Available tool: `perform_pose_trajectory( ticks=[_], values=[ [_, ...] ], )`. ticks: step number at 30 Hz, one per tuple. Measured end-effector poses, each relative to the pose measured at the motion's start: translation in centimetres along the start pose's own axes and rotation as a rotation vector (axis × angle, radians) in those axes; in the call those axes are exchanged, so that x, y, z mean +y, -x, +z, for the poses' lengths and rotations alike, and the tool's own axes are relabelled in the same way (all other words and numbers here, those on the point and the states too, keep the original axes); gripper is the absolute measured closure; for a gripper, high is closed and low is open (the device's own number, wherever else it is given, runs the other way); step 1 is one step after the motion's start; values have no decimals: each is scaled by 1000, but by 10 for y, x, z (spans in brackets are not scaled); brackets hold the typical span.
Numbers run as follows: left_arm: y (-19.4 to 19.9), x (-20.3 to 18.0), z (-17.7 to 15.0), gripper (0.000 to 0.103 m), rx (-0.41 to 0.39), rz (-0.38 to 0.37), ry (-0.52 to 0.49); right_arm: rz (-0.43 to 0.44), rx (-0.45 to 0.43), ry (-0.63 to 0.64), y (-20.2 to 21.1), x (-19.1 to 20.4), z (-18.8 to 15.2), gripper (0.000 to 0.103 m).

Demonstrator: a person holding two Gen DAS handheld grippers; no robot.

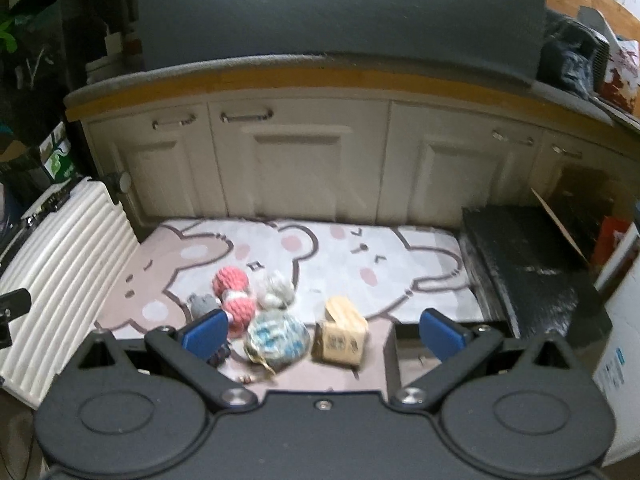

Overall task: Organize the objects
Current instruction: 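Reach the left tool to the twisted rope while the right tool reaches the tissue pack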

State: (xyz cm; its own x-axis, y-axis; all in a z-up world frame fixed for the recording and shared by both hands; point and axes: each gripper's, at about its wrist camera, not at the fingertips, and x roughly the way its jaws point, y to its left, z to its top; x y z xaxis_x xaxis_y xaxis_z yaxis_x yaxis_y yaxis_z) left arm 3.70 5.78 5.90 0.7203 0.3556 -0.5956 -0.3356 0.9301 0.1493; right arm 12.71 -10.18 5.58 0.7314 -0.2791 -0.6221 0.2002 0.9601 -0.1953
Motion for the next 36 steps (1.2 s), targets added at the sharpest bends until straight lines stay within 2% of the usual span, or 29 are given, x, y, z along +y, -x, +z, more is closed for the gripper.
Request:
perform_pose_trajectory(
  ticks=[9,15,20,29,36],
  values=[
    [-29,23,16,0,-54,60,61,40,-34,-42,-36,12,33,0],
    [-63,37,8,0,-35,114,107,86,-33,-62,-74,21,39,0],
    [-92,39,-9,0,1,160,105,125,44,-55,-115,24,32,0],
    [-152,39,-48,0,106,160,141,0,154,-172,-180,4,-3,0],
    [-190,45,-81,0,197,177,206,-23,265,-339,-214,-26,-31,0]
  ],
)
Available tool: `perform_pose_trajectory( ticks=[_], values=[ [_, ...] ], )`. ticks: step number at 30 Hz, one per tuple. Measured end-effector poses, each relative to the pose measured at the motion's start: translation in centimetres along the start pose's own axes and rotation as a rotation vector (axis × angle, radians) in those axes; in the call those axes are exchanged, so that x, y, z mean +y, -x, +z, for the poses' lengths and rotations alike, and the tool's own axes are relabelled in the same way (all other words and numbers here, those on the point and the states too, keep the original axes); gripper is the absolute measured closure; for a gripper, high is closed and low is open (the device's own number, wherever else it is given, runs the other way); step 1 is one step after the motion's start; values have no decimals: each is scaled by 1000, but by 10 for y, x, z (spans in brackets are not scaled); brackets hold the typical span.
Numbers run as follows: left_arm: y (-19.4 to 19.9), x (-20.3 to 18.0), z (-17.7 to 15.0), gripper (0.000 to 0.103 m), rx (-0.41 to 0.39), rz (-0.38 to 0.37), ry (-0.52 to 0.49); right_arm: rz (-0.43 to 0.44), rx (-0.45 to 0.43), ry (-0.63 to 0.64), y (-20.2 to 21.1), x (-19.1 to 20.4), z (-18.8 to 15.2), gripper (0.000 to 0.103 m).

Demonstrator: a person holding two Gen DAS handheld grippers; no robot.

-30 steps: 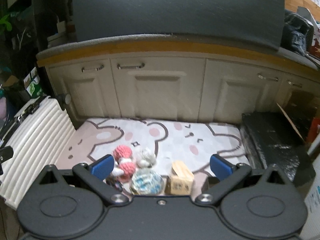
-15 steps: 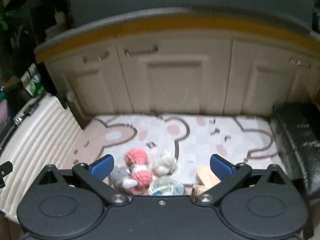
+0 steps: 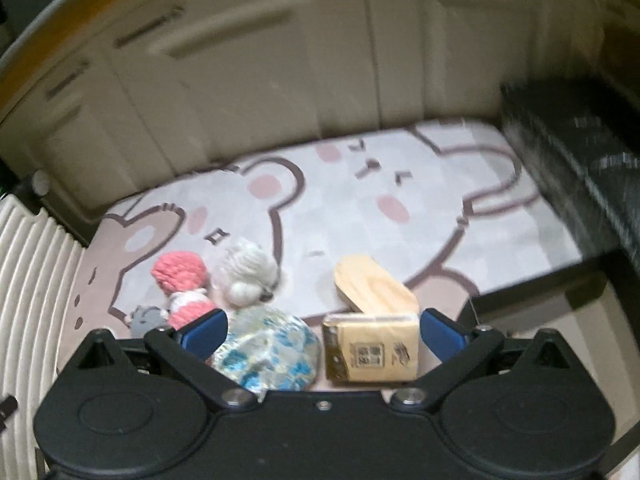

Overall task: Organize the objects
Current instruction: 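Reach the left tool to the twisted rope while the right tool reaches the tissue pack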

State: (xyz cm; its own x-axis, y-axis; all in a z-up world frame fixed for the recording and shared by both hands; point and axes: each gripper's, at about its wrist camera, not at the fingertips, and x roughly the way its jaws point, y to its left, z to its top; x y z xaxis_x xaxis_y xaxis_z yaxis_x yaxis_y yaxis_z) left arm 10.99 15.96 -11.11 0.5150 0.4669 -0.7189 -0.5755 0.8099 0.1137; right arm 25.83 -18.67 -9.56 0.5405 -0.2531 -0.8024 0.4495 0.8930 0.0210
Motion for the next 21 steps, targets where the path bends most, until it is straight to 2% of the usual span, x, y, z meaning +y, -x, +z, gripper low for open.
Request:
perform_pose_trajectory(
  ticks=[7,10,14,18,21],
  values=[
    [-38,9,-27,0,100,6,69,44,90,-167,-25,-26,-5,0],
    [-51,9,-36,0,136,8,79,24,128,-217,-35,-32,-7,0],
    [-62,6,-43,0,166,2,90,-5,145,-203,-44,-30,-9,1],
    [-73,4,-48,0,201,-12,103,-42,149,-160,-51,-25,-9,10],
    [-81,3,-53,0,230,-19,112,-70,166,-138,-58,-23,-11,12]
  ],
)
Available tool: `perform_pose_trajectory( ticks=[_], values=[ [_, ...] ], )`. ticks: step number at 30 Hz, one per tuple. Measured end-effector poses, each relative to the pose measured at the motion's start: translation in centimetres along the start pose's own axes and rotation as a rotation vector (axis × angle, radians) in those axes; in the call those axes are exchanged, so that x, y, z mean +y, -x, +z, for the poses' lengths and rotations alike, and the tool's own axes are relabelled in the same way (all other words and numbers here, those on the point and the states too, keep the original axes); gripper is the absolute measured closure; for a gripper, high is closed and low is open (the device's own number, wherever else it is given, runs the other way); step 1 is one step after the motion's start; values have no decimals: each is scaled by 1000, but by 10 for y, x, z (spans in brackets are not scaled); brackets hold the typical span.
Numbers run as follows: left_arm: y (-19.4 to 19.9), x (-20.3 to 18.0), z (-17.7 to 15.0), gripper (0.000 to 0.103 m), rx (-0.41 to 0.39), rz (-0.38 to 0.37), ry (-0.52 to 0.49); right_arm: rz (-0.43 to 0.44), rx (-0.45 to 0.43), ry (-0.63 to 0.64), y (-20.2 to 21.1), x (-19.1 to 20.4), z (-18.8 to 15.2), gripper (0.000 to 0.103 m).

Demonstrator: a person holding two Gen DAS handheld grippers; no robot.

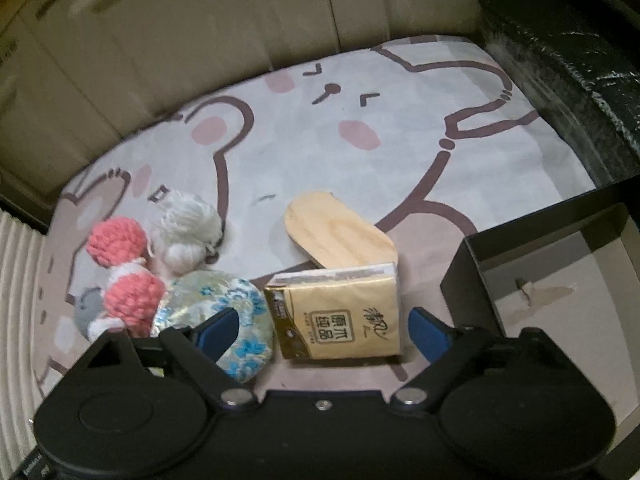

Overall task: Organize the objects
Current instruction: 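Reach the left tool to the twisted rope while the right tool reaches the tissue pack, then close the left tool on the rope while the right tool grasps the tissue pack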

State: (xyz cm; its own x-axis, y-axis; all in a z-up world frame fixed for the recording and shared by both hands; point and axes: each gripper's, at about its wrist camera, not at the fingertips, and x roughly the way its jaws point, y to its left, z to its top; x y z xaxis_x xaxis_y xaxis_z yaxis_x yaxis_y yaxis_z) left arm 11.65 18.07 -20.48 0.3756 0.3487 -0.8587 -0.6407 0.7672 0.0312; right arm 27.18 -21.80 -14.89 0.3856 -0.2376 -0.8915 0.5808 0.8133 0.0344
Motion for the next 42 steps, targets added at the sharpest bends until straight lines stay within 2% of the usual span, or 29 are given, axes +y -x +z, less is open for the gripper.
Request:
perform_pose_trajectory(
  ticks=[7,13,15,23,26,29,31,33,39,42],
  values=[
    [-7,5,-4,0,1,-24,40,-81,-14,61,-10,10,-2,13],
    [-7,7,-3,0,22,-31,53,-152,-19,111,-18,17,0,22],
    [-8,8,-2,0,33,-32,56,-160,-22,122,-18,19,0,28],
    [-6,16,1,3,41,-59,51,-142,-32,164,-10,25,-1,29],
    [-3,21,3,14,40,-66,50,-133,-21,170,-5,26,-2,29],
    [2,23,7,31,42,-92,42,-142,13,193,-3,29,-4,29],
    [5,23,9,48,46,-114,38,-141,42,211,-2,30,-6,29],
    [7,22,11,55,52,-131,33,-129,68,227,1,31,-9,29],
    [12,17,8,57,52,-136,1,-75,159,254,4,36,-21,29],
    [21,14,7,58,43,-155,-20,-59,162,266,5,41,-25,29]
  ],
)
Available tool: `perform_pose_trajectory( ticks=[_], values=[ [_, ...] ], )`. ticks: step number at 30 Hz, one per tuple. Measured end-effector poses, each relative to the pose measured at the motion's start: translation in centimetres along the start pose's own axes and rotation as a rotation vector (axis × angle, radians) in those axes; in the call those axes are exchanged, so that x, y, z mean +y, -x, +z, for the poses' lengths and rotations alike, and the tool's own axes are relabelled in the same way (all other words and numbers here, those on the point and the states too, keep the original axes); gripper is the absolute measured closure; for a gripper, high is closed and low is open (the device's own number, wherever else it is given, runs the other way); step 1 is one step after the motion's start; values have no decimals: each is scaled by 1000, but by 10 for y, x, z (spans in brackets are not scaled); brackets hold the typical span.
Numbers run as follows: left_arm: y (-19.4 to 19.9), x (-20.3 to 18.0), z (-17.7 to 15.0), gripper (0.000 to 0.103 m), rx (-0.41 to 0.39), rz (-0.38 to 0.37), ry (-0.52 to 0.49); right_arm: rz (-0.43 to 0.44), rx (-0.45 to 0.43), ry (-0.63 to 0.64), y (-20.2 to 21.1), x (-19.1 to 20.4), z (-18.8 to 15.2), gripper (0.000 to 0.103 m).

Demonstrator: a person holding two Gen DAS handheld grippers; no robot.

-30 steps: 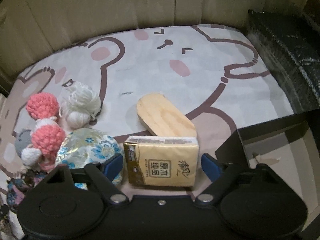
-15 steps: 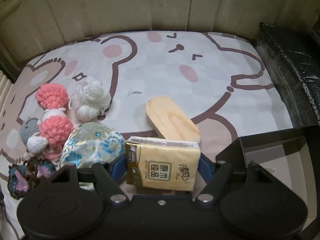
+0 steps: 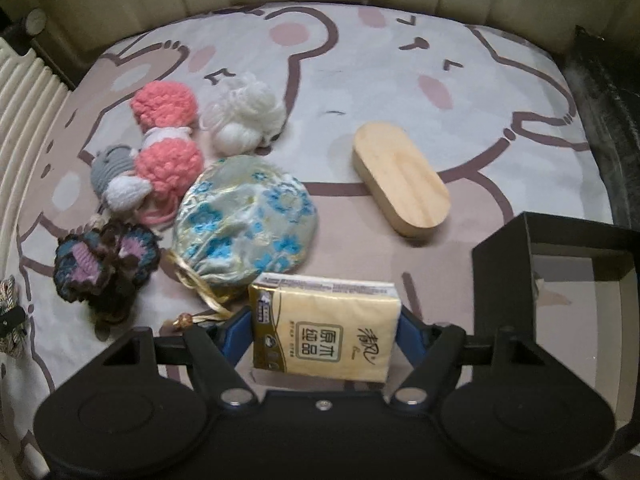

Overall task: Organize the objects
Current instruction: 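Close the left tool on the rope while the right tool grasps the tissue pack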

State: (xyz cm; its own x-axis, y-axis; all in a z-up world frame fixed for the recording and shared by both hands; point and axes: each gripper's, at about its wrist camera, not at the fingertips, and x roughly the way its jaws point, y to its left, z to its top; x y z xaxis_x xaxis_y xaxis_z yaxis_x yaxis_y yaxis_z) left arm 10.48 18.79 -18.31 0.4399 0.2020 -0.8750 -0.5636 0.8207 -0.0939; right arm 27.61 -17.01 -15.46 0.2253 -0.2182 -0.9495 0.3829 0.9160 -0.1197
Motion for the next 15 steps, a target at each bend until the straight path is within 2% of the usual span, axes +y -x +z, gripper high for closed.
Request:
perform_pose_trajectory(
  ticks=[15],
  values=[
    [75,-46,18,58,-124,-39,-149,50,-166,-22,61,3,-1,29]
  ],
)
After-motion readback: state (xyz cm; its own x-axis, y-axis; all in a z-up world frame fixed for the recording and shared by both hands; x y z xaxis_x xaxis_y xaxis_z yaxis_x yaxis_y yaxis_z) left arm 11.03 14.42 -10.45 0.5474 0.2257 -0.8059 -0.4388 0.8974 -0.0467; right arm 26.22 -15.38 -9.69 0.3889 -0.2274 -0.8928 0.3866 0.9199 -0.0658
